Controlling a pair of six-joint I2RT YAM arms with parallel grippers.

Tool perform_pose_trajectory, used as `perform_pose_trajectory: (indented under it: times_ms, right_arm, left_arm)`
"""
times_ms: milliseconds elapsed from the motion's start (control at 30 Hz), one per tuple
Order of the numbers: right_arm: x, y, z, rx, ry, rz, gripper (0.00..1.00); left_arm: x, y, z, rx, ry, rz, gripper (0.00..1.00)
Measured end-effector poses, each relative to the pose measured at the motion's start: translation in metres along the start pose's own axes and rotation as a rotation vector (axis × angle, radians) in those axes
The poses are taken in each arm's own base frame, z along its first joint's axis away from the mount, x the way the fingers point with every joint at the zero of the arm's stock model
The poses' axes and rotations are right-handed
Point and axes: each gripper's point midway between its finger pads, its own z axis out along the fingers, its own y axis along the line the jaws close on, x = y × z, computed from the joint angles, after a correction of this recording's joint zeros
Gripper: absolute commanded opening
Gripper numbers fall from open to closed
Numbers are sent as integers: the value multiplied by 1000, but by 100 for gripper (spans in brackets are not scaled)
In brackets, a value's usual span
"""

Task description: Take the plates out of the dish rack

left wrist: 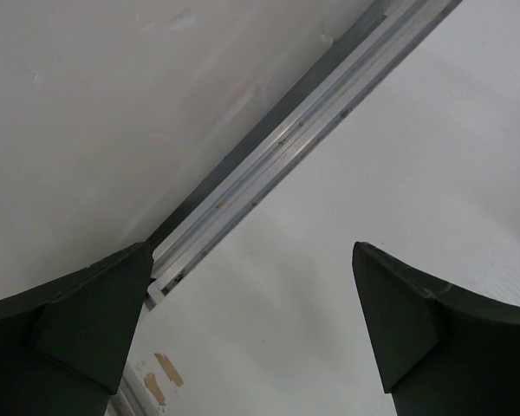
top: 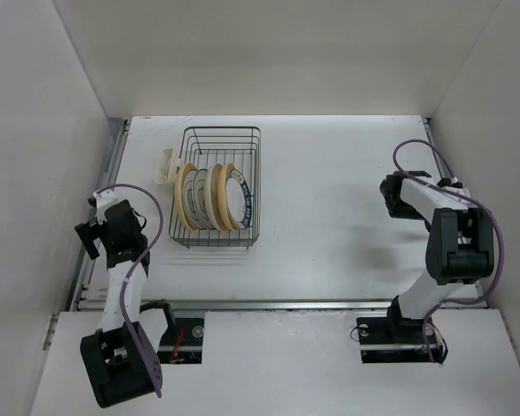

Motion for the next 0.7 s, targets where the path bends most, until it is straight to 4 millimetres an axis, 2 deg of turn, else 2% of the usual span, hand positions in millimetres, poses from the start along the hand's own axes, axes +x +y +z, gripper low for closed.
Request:
perform_pose_trajectory:
  times_ms: [233, 300, 367, 400, 467, 567, 633, 700]
  right_arm:
    - [-1, 1, 0, 0, 2, 0, 100]
    - [-9, 4, -1, -3, 5, -2, 100]
    - [-28, 13, -4, -10, 13, 23, 100]
    - [-43, 20, -6, -18, 16, 49, 100]
    - [-80, 37, -15, -50, 25, 140, 100]
    - [-125, 63, -47, -169, 102, 195, 100]
    - [-134, 81, -80, -354, 242, 151, 100]
    - [-134, 103, -122, -660, 414, 147, 100]
  left_arm:
    - [3, 7, 3, -60, 33, -7, 100]
    - [-6, 3, 1, -25, 50, 23, 100]
    - [-28, -6, -2, 50, 65, 81, 100]
    - [-44, -12, -6, 114, 84, 130, 100]
    - [-100, -26, -16, 237, 76, 174, 100]
    - [-210, -54, -46, 474, -22, 143, 100]
    - [-266, -71, -79, 651, -90, 131, 100]
    - [-295, -89, -116, 806, -124, 140, 100]
